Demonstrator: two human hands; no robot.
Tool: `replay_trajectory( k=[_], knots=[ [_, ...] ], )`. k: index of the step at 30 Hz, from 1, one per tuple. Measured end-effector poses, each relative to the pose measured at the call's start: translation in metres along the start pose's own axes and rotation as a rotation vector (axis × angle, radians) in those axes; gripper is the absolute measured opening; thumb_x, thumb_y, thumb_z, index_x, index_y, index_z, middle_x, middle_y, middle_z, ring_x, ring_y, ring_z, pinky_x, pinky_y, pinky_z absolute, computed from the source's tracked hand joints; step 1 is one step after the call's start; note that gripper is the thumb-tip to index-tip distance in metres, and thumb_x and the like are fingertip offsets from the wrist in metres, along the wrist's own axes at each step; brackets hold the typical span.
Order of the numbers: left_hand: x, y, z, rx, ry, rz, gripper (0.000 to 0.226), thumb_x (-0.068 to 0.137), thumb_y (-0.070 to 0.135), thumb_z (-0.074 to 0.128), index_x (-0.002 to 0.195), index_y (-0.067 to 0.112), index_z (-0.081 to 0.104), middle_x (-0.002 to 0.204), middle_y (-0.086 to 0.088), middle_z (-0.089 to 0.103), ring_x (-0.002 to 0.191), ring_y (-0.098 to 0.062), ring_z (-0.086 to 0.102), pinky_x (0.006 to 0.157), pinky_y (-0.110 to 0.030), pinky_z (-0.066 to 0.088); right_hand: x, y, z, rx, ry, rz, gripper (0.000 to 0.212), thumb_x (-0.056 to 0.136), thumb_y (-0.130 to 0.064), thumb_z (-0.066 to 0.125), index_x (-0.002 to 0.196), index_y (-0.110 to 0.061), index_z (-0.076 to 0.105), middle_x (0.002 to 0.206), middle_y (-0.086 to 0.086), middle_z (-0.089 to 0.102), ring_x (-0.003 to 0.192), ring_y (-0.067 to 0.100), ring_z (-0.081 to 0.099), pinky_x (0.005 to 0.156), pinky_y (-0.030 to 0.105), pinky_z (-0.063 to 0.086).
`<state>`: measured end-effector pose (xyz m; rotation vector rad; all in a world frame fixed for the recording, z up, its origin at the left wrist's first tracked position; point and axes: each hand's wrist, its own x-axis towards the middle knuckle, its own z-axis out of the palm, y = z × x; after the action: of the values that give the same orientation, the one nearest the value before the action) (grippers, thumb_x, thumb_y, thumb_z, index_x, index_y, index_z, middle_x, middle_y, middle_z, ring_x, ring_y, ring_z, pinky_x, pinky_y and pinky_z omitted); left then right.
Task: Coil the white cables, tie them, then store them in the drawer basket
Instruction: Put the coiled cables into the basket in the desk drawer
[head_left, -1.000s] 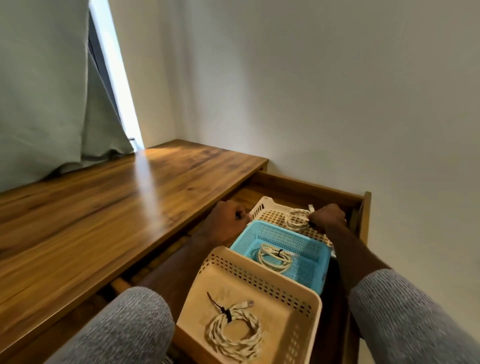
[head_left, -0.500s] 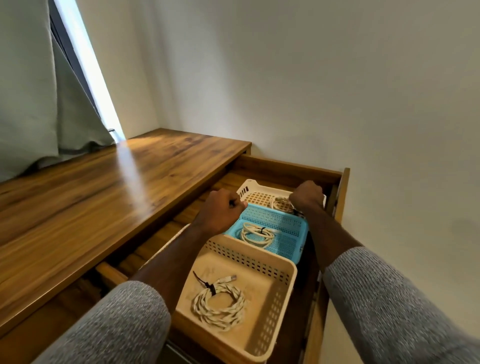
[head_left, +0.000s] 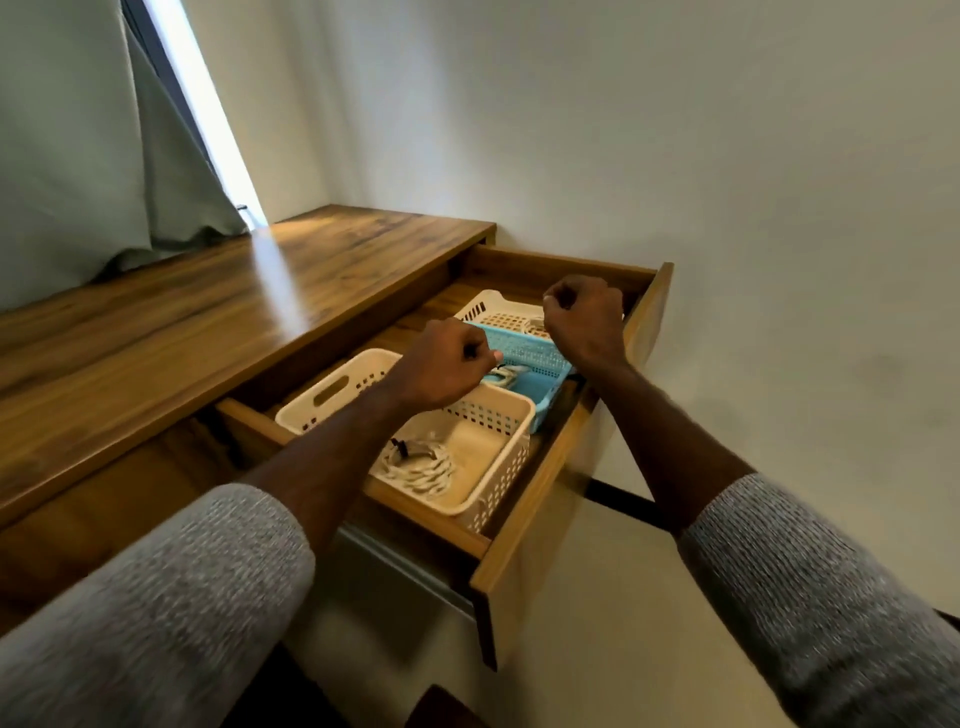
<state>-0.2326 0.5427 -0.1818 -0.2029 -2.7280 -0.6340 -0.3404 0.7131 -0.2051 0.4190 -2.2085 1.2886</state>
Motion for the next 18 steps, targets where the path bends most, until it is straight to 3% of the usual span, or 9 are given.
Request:
replay_trajectory(
  k=[2,4,6,9,13,15,18],
  knots=[
    [-0.012,0.019,0.007,-0.033,-0.006,0.028,0.030,0.093,0.029,0.066,0.068,0.012,0.065,0.074,0.005,0.068,0.067,0.004,0.061,0.053,-0.013,0.041,-0.015,0.004,-0.010,0.067,0.008,-0.051,0.012,0.090,-0.018,0.066,0.091,-0.011,0.075,0.093,0.000,0.075,0.080,0.009,0.068,0.060,0.005,0.045],
    [-0.025,0.041,0.013,-0.066,-0.021,0.061,0.027,0.092,0.030,0.067,0.071,0.014,0.065,0.075,0.006,0.068,0.070,0.003,0.064,0.053,-0.014,0.044,-0.033,0.012,-0.019,0.130,0.039,-0.103,0.009,0.091,-0.018,0.066,0.089,-0.011,0.070,0.095,-0.001,0.072,0.082,0.008,0.065,0.062,0.003,0.044],
    [-0.042,0.065,0.020,-0.091,-0.040,0.094,0.019,0.091,0.031,0.067,0.078,0.018,0.068,0.083,0.006,0.070,0.076,-0.004,0.067,0.063,-0.024,0.055,-0.056,0.023,-0.027,0.151,0.091,-0.142,0.006,0.092,-0.020,0.065,0.091,-0.014,0.065,0.098,0.001,0.067,0.086,0.007,0.061,0.065,0.003,0.042],
    [-0.067,0.096,0.025,-0.109,-0.095,0.146,0.014,0.090,0.029,0.068,0.096,0.017,0.072,0.094,0.004,0.070,0.085,-0.007,0.064,0.078,-0.034,0.057,-0.094,0.037,-0.036,0.233,0.118,-0.121,0.008,0.098,-0.015,0.061,0.101,-0.008,0.060,0.104,0.001,0.059,0.097,0.009,0.059,0.067,0.000,0.044],
    [-0.094,0.109,0.033,0.254,-0.290,0.201,0.043,0.090,0.026,0.065,0.132,0.019,0.059,0.132,0.002,0.057,0.121,-0.013,0.049,0.104,-0.035,0.045,-0.135,0.039,-0.036,0.378,0.163,-0.099,0.019,0.101,-0.011,0.056,0.119,-0.005,0.058,0.128,0.001,0.047,0.117,0.006,0.055,0.082,0.002,0.047],
    [-0.103,0.106,0.035,0.392,-0.316,0.229,0.056,0.092,0.023,0.063,0.145,0.021,0.045,0.147,0.004,0.044,0.136,-0.013,0.036,0.112,-0.035,0.038,-0.145,0.034,-0.032,0.447,0.184,0.019,0.026,0.101,-0.016,0.059,0.125,-0.008,0.056,0.136,0.002,0.045,0.114,-0.001,0.054,0.082,-0.001,0.045],
    [-0.106,0.102,0.033,0.487,-0.299,0.283,0.058,0.094,0.021,0.059,0.149,0.019,0.040,0.152,0.001,0.041,0.139,-0.015,0.035,0.115,-0.036,0.036,-0.159,0.029,-0.027,0.516,0.148,0.151,0.034,0.100,-0.032,0.060,0.130,-0.017,0.055,0.132,-0.002,0.058,0.106,-0.006,0.059,0.085,0.011,0.055]
  ],
)
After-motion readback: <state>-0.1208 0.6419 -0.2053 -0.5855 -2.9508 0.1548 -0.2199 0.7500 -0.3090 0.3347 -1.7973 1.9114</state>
